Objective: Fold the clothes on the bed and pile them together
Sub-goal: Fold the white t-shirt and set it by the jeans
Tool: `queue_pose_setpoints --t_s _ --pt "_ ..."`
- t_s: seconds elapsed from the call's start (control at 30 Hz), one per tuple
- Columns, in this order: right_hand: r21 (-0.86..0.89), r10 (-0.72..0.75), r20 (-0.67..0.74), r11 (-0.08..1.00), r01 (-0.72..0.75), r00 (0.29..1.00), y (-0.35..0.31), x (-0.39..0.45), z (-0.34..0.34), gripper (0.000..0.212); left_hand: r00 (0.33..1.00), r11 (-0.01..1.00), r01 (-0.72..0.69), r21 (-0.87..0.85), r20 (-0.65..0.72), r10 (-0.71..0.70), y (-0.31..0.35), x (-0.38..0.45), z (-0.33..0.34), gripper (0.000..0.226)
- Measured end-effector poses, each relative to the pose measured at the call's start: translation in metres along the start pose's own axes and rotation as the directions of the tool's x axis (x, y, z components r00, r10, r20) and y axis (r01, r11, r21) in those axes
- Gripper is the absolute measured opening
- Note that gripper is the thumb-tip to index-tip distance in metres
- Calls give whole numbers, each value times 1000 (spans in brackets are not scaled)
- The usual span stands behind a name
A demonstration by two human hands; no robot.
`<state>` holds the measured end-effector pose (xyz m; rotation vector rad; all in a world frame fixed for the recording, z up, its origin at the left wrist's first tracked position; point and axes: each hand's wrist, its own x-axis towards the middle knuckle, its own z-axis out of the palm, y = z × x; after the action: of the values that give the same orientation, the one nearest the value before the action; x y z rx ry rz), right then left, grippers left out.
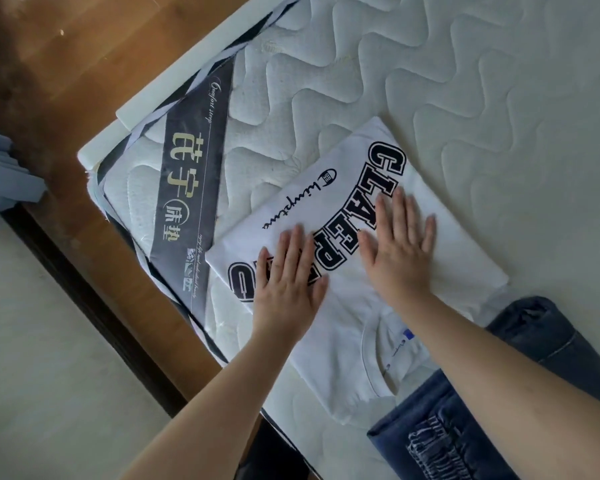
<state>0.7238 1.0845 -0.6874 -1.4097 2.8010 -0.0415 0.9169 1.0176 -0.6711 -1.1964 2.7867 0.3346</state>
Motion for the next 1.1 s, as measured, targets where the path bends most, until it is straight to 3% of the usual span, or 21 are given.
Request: queue_pose_setpoints --t_s 0.47,0.63,0.73,0.8,0.93,1.0,1.1 --pt "-6 -26 100 1000 27 995 1 4 19 70 993 999 -1 37 115 -3 -1 8 20 69" --pt "1 0 207 1000 0 978 -4 6 2 71 973 1000 -15 18 229 10 -5 13 6 69" --pt "60 -41 366 998 20 930 1 0 -24 70 977 1000 19 9 212 -20 3 -18 -5 64" --pt "84 -118 480 993 88 869 11 -24 -43 70 972 998 41 -44 233 -30 15 -64 -5 63" --pt "58 -207 668 972 227 715 18 -149 -100 71 875 998 -61 -5 482 56 40 -178 -18 62" --pt "84 -198 663 978 191 722 16 -207 -142 68 841 993 -101 67 540 49 49 -217 -43 59" --pt "96 -202 605 979 181 771 13 -269 -203 65 842 968 -212 137 528 110 62 -256 -100 58"
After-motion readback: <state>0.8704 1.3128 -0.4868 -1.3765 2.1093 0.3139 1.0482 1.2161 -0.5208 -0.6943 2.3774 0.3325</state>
